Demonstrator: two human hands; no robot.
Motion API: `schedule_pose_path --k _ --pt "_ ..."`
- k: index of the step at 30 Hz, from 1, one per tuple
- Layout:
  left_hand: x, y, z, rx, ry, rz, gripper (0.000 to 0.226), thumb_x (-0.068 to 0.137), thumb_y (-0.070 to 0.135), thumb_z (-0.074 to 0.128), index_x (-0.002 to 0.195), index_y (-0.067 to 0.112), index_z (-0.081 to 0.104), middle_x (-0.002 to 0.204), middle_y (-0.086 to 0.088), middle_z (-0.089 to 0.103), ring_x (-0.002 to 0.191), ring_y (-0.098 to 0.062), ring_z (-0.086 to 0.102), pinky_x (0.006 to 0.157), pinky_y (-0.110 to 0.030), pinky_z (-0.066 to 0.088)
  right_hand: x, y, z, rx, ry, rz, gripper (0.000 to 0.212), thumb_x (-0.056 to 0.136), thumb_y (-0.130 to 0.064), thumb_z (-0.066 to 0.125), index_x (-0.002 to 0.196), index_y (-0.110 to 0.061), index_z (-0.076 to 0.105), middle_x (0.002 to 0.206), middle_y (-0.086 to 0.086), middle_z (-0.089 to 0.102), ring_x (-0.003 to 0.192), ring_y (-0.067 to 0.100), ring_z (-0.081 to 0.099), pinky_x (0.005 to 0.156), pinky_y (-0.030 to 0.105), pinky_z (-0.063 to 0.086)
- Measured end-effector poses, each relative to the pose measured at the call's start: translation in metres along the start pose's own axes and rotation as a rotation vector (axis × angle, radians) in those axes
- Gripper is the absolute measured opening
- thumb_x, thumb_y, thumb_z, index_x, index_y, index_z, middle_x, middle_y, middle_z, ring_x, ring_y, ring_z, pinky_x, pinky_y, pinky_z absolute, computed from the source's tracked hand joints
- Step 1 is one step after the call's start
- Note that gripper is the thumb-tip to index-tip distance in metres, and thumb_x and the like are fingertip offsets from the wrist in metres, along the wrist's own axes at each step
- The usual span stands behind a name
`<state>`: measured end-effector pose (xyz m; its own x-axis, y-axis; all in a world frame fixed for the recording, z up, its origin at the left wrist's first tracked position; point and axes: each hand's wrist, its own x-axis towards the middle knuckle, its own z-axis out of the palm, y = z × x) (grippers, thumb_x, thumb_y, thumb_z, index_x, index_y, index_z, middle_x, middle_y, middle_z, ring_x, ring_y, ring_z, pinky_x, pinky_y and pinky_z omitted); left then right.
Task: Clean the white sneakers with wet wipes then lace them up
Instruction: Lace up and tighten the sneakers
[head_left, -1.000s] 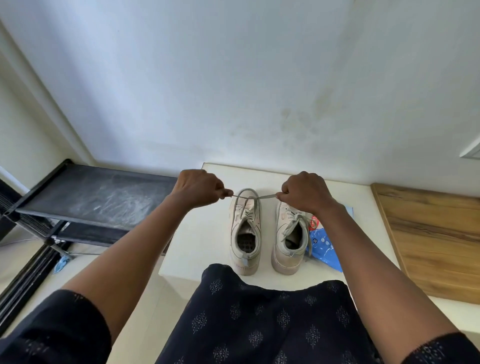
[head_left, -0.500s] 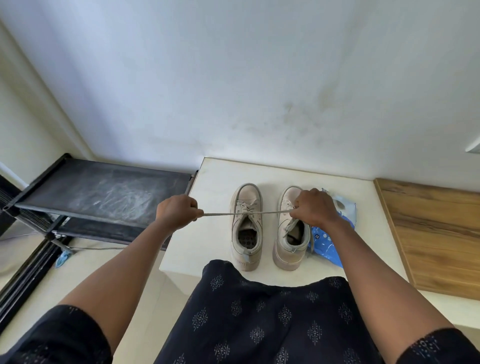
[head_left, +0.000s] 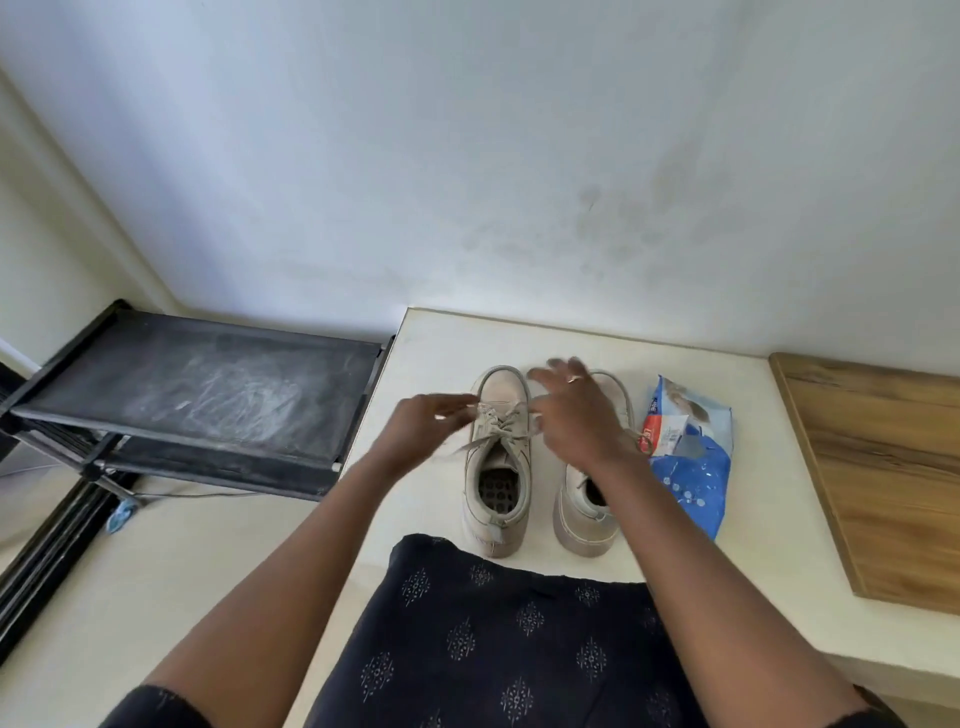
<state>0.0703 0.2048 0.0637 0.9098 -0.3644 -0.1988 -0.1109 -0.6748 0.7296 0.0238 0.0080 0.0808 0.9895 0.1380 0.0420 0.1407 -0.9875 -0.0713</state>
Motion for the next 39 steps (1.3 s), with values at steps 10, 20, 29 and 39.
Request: schedule_pose_path --k 10,20,29,39 --pt "-0.009 0.006 0.034 0.057 0.226 0.072 0.018 0.086 0.029 0.066 0.095 0.016 0.075 0.092 0.0 0.074 0.092 -0.013 0.066 0.078 0.002 0.025 -0.006 -0.036 0.015 0.351 -0.08 0.23 0.029 0.087 0.004 0.043 0.112 -0.004 0.056 0.11 0.013 0.06 0.098 0.031 0.058 0.076 0.034 0.044" --pt "-0.006 0.006 0.04 0.619 0.105 0.196 0.03 0.09 0.002 0.04 0.108 0.016 0.06 0.104 -0.003 0.062 0.108 -0.022 0.051 0.113 -0.044 -0.011 -0.012 -0.018 0.022 0.224 -0.01 0.074 0.031 0.086 0.009 0.041 0.099 -0.01 0.063 0.076 0.009 0.067 0.071 0.025 0.064 0.065 0.03 0.046" --pt "-0.009 -0.003 0.04 0.491 0.077 0.168 0.042 0.082 -0.008 0.034 0.104 0.012 0.063 0.105 -0.004 0.066 0.107 -0.028 0.048 0.113 -0.037 -0.002 -0.015 -0.017 0.023 0.192 -0.072 0.101 0.039 0.084 0.01 0.038 0.103 -0.012 0.064 0.085 0.011 0.068 0.079 0.027 0.063 0.063 0.026 0.036" --pt "0.011 0.006 0.012 0.01 -0.34 -0.272 0.028 0.096 0.009 0.046 0.071 0.011 0.06 0.068 -0.003 0.054 0.072 -0.018 0.045 0.069 -0.028 0.034 -0.017 -0.015 0.005 0.034 -0.282 0.192 0.029 0.091 -0.005 0.038 0.106 -0.018 0.059 0.102 0.001 0.06 0.11 0.021 0.051 0.106 0.057 0.006"
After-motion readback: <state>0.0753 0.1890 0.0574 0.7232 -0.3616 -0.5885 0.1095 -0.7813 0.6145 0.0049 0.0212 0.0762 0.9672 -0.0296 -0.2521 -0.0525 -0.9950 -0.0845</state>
